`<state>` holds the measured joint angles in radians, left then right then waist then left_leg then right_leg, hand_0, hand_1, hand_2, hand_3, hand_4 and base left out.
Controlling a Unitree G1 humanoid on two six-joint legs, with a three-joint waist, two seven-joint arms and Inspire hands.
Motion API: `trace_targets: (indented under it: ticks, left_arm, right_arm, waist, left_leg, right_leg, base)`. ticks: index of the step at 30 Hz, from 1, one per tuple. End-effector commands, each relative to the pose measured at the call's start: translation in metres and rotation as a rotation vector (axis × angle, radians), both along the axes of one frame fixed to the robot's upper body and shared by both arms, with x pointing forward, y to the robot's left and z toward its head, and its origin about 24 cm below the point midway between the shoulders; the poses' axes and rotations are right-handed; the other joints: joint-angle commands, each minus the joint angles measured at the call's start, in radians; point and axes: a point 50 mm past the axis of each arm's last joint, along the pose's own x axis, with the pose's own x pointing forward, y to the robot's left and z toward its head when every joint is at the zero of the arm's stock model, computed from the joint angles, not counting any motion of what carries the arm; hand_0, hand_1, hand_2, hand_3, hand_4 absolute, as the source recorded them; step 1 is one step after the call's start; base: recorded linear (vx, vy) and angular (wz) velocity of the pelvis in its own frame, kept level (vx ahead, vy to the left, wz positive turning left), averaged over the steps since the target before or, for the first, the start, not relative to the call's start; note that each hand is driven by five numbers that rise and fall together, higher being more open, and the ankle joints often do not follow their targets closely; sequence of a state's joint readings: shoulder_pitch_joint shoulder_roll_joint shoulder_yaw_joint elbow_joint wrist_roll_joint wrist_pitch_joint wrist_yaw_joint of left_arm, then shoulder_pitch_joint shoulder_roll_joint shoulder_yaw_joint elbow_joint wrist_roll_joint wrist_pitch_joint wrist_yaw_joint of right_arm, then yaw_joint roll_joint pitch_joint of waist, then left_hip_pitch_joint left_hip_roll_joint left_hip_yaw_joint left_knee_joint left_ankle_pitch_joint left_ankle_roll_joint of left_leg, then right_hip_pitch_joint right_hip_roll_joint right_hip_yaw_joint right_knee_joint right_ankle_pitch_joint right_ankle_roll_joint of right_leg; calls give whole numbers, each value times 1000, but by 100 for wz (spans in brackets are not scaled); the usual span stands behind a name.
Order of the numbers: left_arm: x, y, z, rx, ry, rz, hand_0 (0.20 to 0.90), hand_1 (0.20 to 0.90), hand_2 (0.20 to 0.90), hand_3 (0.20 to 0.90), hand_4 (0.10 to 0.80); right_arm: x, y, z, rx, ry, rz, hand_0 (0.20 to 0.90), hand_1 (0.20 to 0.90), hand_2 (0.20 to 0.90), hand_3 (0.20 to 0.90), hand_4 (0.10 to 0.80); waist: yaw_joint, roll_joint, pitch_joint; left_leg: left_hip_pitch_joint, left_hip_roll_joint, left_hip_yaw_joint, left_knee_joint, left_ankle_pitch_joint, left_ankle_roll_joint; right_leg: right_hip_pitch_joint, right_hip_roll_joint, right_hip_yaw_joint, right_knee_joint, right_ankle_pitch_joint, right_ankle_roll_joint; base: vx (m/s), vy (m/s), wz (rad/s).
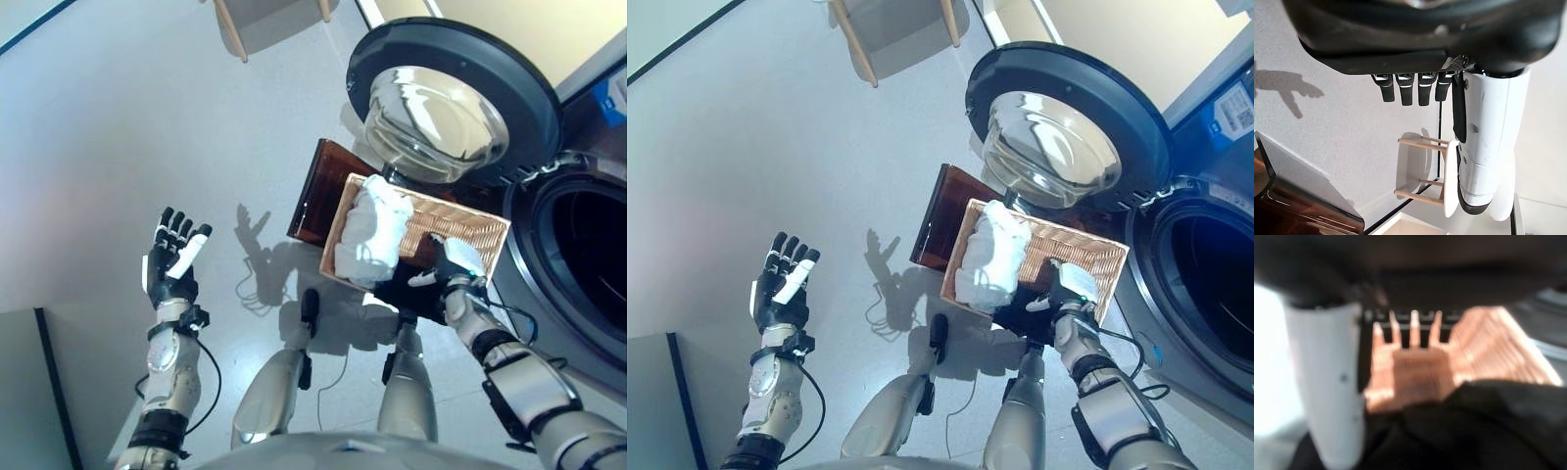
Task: Pick up the clothes and place them into the washing machine
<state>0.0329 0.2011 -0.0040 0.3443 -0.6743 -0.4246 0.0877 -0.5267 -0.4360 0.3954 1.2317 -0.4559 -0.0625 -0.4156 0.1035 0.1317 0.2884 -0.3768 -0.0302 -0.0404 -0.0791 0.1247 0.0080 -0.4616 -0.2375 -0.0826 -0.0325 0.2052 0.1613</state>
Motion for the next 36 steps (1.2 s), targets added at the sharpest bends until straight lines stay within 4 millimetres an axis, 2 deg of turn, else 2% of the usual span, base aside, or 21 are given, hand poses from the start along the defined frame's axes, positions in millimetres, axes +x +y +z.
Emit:
trace_targets:
  ticks: [1, 9, 20, 36]
  left_arm:
    - [10, 15, 44, 79, -228, 53, 900, 900, 900, 900, 800]
    - [11, 14, 43, 84, -217, 37, 900, 900, 900, 900, 800]
    - [13, 14, 48, 107, -230, 37, 900, 900, 900, 900, 800]
    - [10, 19, 43, 114, -197, 50, 900, 900, 900, 900, 800]
  right_arm:
    - [10, -2, 11, -166, -4, 86, 900, 900, 900, 900, 800]
    - [-4, -1, -6, -255, 123, 122, 900, 900, 900, 900, 800]
    - [8, -2, 6, -288, 95, 150, 900, 900, 900, 900, 800]
    - [15, 7, 7, -235, 152, 191, 900, 900, 900, 900, 800]
  waist:
    - [37, 7, -17]
    - [43, 5, -15]
    - [38, -3, 24]
    - [38, -12, 29]
  left_leg:
    - [-7, 2, -7, -8, -25, -121]
    - [-8, 3, -7, -8, -28, -122]
    - [-24, 7, -1, -8, -23, -121]
    - [-31, 12, 3, -8, -30, -122]
  right_leg:
    - [-11, -1, -1, 110, -81, -19]
    - [-11, -2, -5, 110, -83, -18]
    - [-36, 3, -1, 122, -83, -19]
    - [-47, 5, -3, 125, -90, -22]
  base:
    - [17, -1, 5]
    - [3, 2, 0]
    - [0, 0, 0]
    - [0, 0, 0]
